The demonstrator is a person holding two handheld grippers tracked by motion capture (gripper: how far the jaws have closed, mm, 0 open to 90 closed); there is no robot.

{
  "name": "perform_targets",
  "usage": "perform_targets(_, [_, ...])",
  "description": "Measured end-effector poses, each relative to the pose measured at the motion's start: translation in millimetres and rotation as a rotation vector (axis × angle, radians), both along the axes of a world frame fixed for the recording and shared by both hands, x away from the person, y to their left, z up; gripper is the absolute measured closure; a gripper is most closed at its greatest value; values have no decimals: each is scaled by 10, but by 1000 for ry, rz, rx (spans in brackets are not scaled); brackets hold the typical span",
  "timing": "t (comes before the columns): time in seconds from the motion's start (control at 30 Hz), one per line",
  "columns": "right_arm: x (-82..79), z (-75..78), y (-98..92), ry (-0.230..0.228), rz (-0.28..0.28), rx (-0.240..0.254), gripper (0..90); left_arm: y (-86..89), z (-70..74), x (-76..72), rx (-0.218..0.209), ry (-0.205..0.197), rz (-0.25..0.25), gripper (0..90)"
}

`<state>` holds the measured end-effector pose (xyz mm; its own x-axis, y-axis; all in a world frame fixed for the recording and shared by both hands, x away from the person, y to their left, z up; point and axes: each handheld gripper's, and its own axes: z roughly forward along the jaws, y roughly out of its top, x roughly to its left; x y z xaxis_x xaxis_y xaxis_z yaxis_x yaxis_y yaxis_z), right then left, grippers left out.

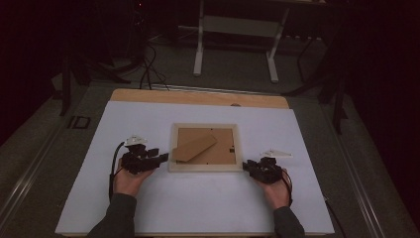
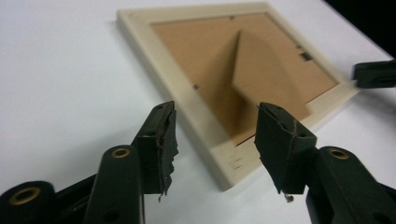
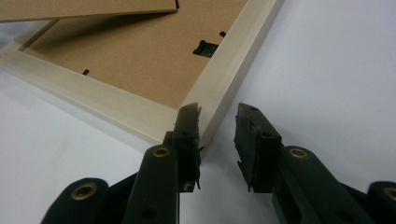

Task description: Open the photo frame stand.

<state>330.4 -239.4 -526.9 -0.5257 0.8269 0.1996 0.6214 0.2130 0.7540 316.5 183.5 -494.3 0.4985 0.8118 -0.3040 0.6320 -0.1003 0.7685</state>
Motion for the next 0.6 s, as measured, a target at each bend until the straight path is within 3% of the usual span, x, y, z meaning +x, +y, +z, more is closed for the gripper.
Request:
perform_targets(0.2, [-5,3,8,-2,1,-2,696,-41,123,31,-17,-22,-29,475])
perform_targets(0.3, [-5,2,6,-4,1,-6,686,-93,175,73,-4,-28,-55,476])
perform_targets(0.43, [-6,12,-4,-17,-8,-12,656,-201,231,158,17,-19,-91,469])
perform_targets(0.53, [-6,15,-18,-16,-14,-9,647,-274,250,250,36,2,-77,441])
perform_targets(0.6, [-5,17,-25,-15,-15,-7,637,-308,253,322,19,23,-90,416])
